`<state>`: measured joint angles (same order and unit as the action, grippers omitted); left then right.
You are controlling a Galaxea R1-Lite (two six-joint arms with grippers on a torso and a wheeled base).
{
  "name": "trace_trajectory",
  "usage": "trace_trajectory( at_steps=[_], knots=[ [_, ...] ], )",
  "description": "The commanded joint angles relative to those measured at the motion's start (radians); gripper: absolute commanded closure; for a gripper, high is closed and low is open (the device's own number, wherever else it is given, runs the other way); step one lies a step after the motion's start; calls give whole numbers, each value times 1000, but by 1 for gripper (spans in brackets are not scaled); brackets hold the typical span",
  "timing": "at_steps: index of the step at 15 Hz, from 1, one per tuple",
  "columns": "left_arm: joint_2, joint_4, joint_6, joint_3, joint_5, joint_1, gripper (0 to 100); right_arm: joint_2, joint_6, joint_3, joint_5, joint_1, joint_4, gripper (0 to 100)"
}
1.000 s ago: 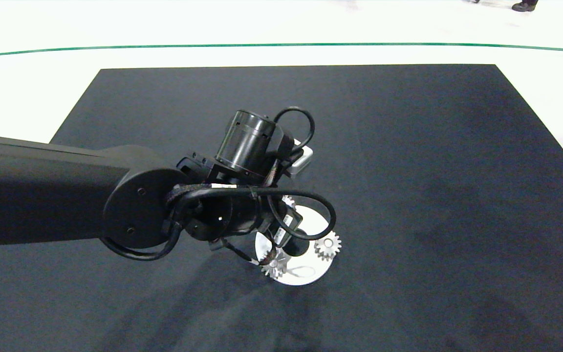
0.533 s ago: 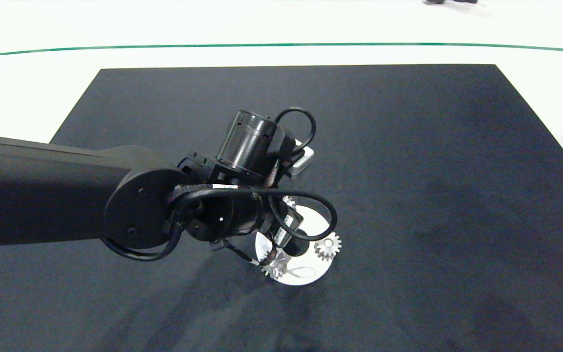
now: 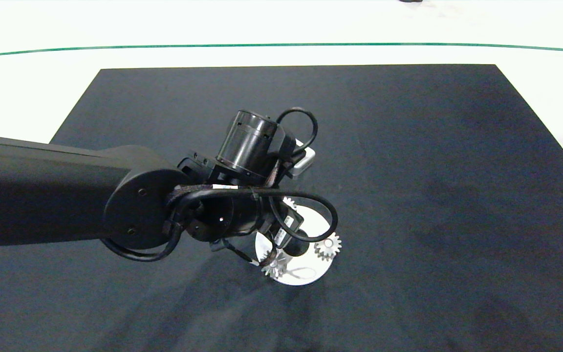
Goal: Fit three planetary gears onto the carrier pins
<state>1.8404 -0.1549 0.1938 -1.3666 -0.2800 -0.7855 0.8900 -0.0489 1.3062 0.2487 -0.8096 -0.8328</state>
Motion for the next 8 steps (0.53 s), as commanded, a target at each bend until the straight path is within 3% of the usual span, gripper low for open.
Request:
trace_trajectory(
  at_steps=[1, 8],
  knots=[
    [3, -2, 3, -2, -2, 2, 0, 0, 0, 1, 1, 0, -5, 0],
    [-67, -3, 3, -8, -2, 61, 0, 6, 1, -1, -3, 0, -5, 0]
  ],
)
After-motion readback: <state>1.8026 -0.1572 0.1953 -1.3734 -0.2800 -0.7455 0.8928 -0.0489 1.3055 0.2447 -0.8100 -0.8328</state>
